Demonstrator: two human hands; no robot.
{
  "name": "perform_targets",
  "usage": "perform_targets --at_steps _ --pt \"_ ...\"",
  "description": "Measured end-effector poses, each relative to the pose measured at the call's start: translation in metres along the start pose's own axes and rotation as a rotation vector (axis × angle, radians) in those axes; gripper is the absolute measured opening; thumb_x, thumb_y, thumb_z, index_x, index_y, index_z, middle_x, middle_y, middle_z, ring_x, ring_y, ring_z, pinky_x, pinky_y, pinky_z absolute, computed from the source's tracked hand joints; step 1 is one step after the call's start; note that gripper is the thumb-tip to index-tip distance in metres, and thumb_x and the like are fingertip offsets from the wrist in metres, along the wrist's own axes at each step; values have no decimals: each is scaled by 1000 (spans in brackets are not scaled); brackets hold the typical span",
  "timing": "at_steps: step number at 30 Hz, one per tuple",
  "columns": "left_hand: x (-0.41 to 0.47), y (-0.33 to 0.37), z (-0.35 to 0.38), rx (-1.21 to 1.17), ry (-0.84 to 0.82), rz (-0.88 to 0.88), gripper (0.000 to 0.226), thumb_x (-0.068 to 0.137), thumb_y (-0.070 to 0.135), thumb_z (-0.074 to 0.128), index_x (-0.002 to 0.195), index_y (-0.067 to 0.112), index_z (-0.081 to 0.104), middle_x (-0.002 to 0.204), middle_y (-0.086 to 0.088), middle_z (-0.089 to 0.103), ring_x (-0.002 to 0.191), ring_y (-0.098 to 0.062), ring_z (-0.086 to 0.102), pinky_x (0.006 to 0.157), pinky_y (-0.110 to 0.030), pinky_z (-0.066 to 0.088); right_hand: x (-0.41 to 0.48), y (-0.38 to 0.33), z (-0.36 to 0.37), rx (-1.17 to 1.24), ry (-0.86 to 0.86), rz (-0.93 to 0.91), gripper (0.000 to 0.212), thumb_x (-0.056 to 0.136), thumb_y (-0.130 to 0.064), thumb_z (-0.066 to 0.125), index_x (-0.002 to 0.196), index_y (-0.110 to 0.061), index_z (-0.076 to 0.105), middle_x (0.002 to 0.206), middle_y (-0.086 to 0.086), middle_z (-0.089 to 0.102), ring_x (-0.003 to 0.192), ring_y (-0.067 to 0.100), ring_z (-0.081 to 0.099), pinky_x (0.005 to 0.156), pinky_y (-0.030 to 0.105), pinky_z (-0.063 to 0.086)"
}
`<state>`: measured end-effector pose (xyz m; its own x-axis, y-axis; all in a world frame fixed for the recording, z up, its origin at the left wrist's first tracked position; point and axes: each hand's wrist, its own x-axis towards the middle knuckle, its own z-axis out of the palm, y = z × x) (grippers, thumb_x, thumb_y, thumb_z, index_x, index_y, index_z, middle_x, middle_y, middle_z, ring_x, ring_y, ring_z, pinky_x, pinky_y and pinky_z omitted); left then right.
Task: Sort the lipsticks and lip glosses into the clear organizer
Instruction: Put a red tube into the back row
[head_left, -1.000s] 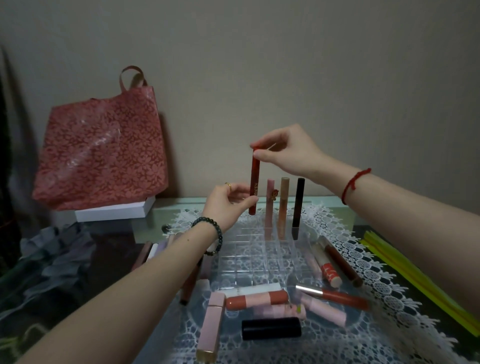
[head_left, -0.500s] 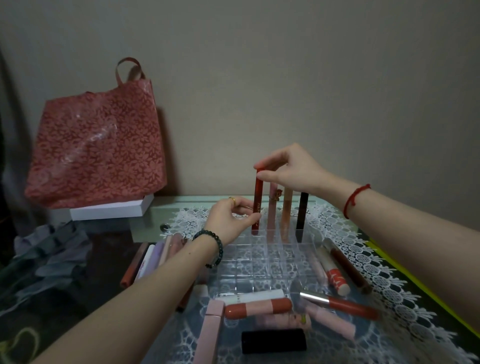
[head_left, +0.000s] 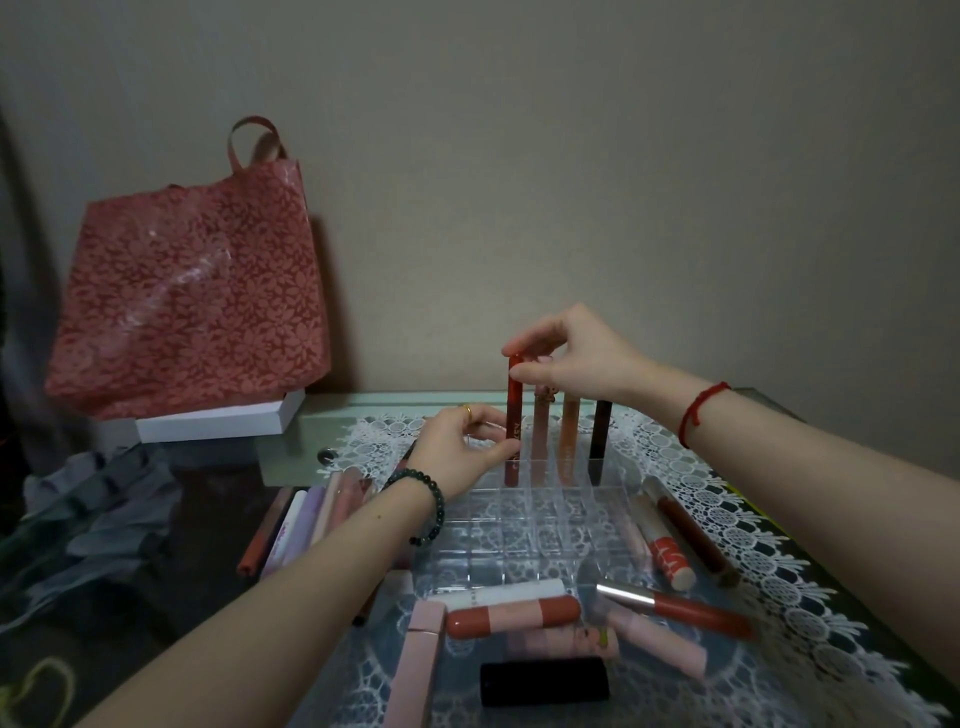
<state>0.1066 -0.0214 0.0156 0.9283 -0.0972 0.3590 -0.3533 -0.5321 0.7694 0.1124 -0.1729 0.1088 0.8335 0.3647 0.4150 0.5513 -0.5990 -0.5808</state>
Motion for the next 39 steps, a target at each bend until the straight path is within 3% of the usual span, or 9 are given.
perform_targets --at_steps 8,12,14,23,26,29,31,35,39 --pt "-2 4 -6 -50 34 45 23 72 23 73 89 32 60 83 15 65 88 3 60 88 -23 43 -4 -5 -5 -10 6 -23 18 78 -13 67 96 -15 67 75 -11 59 48 4 58 60 18 51" --pt "-4 4 -18 -49 63 54 25 74 27 71 97 29 61 91 12 66 95 -2 59 92 -24 42 -6 -8 -11 -37 59 -34 22 78 -20 68 100 -18 67 89 -4 64 81 8 59 68 12 46" --pt "-6 5 -28 -54 80 45 24 76 28 69 98 28 61 92 10 66 96 -2 59 93 -26 41 -7 -9 -15 -48 80 -38 22 79 -24 66 101 -22 66 99 -3 65 92 6 55 80 18 42" --pt "-32 0 -87 -56 152 46 22 78 19 68 98 21 62 94 -2 67 97 -14 61 94 -35 46 -23 -22 -18 -19 223 -92 27 82 -24 62 108 -24 62 103 -4 63 100 11 56 93 28 43" --pt "-44 -4 -103 -38 168 55 20 78 18 67 97 23 61 94 1 66 95 -10 61 89 -29 47 -30 -30 -12 27 263 -115 27 82 -18 62 109 -21 62 101 -3 63 99 12 56 94 28 43" --pt "-57 -8 -118 19 199 78 20 78 18 67 96 22 60 87 9 64 85 0 59 72 -11 46 -38 -39 -2 52 262 -136 25 82 -16 61 107 -21 63 101 -2 64 97 12 57 93 27 44" --pt "-65 -12 -128 16 214 70 20 79 15 66 98 19 60 87 7 64 83 1 58 66 -7 47 -43 -45 6 54 242 -145 25 82 -16 61 106 -22 63 100 -3 64 96 11 58 92 28 45" --pt "-81 -23 -144 15 216 41 22 78 14 66 100 17 61 96 2 65 90 -4 60 83 -14 45 -51 -53 25 39 162 -162 25 83 -21 60 107 -26 62 99 -8 64 96 9 58 90 32 48" --pt "-98 -39 -152 6 212 -34 24 78 14 67 100 19 61 99 -1 67 96 -8 61 89 -22 45 -59 -58 49 38 57 -149 26 83 -22 60 108 -30 59 98 -15 60 95 2 55 91 23 45"
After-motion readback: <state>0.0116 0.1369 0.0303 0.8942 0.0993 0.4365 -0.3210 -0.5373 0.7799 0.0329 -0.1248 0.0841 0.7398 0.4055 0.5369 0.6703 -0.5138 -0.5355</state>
